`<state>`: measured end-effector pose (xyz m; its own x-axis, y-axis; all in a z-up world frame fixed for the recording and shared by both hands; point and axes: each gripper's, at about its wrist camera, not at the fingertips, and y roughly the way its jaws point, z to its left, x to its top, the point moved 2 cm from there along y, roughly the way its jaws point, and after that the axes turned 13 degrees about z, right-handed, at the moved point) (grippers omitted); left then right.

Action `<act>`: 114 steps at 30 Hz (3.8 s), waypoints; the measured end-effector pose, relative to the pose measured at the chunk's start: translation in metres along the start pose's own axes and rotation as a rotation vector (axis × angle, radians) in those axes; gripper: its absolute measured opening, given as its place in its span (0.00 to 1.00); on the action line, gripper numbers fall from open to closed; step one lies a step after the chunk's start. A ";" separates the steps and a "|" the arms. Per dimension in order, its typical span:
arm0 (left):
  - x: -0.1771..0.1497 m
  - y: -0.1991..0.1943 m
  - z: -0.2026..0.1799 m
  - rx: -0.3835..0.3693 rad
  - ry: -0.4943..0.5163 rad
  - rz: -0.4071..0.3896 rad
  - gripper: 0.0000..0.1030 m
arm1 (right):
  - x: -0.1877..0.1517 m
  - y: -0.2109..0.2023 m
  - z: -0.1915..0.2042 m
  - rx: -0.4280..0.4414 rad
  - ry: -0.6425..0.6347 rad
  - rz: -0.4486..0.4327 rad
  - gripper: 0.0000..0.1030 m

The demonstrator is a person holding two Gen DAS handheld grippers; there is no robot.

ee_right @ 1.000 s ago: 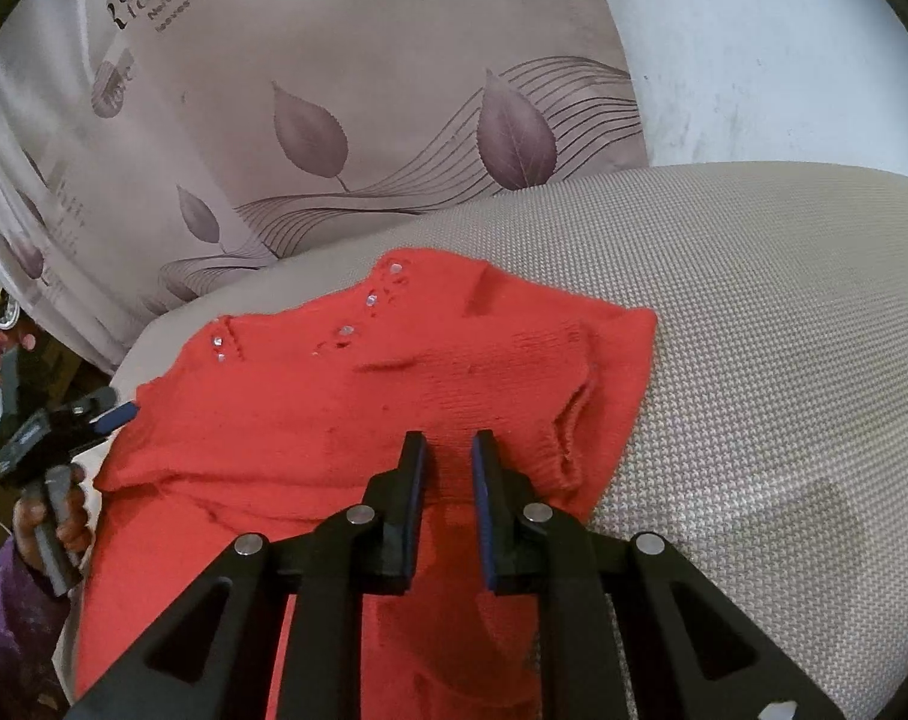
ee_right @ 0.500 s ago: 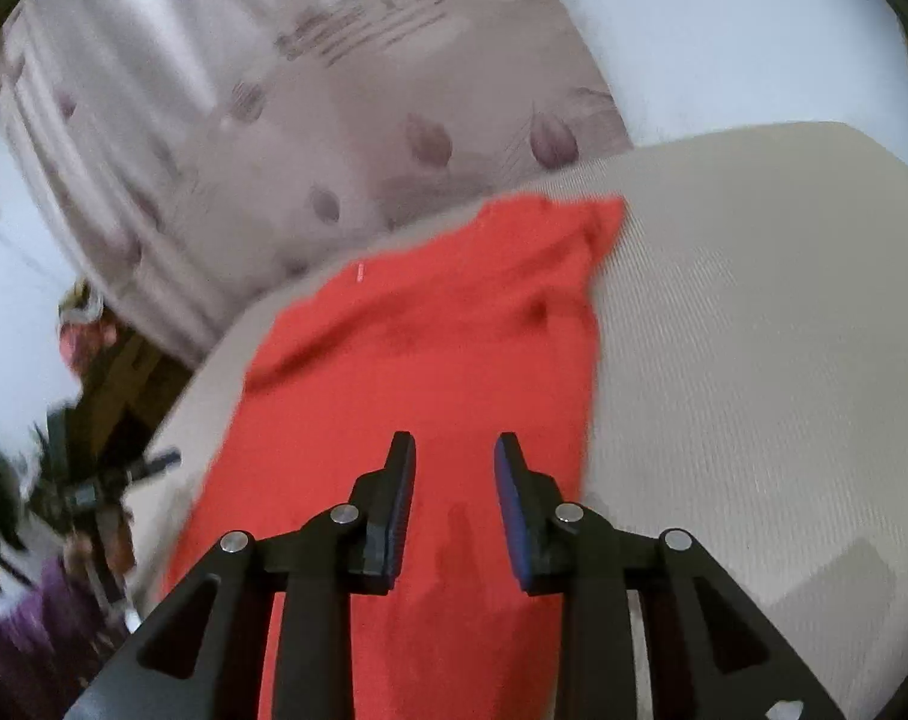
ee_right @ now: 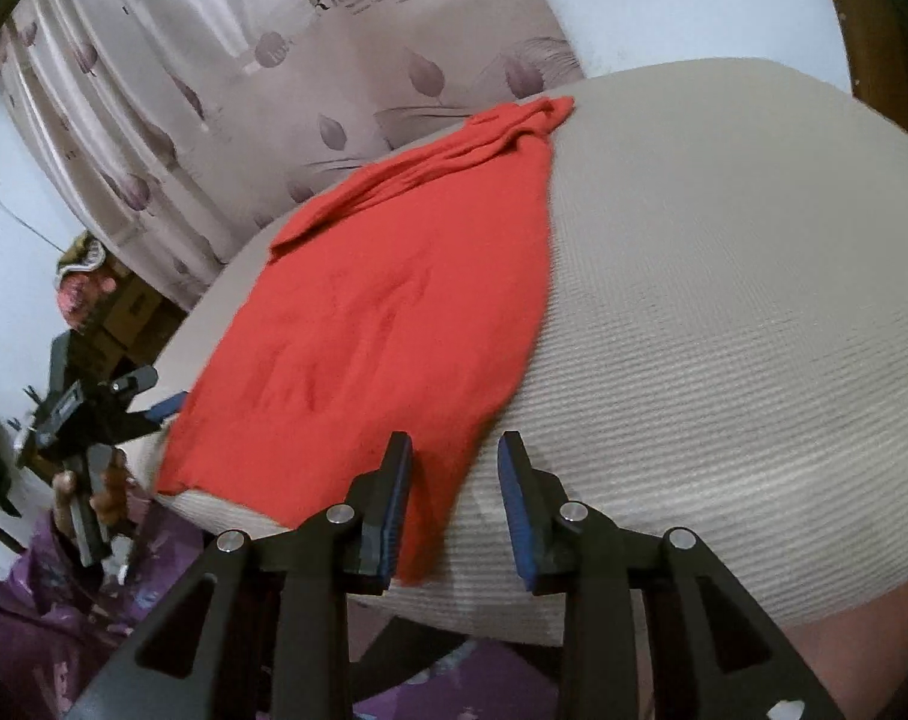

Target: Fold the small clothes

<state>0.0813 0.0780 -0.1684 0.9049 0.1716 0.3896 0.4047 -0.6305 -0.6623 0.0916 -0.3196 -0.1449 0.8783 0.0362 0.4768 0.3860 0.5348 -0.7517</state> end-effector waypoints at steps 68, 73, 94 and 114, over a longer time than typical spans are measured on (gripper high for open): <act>-0.041 0.023 -0.024 0.096 0.036 0.001 0.08 | 0.004 0.030 -0.011 0.294 0.243 0.029 0.07; -0.049 0.011 -0.042 0.225 0.134 -0.062 0.08 | 0.002 0.029 -0.008 0.283 0.224 0.032 0.07; -0.051 0.000 -0.066 0.308 0.235 -0.128 0.08 | -0.010 0.011 -0.008 0.351 0.233 -0.003 0.07; -0.063 -0.017 -0.051 0.302 0.240 -0.129 0.08 | -0.024 -0.006 -0.003 0.390 0.220 -0.009 0.07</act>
<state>0.0103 0.0396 -0.1490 0.8021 0.0301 0.5965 0.5658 -0.3582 -0.7427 0.0692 -0.3264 -0.1533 0.9306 -0.1282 0.3428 0.2962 0.8140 -0.4996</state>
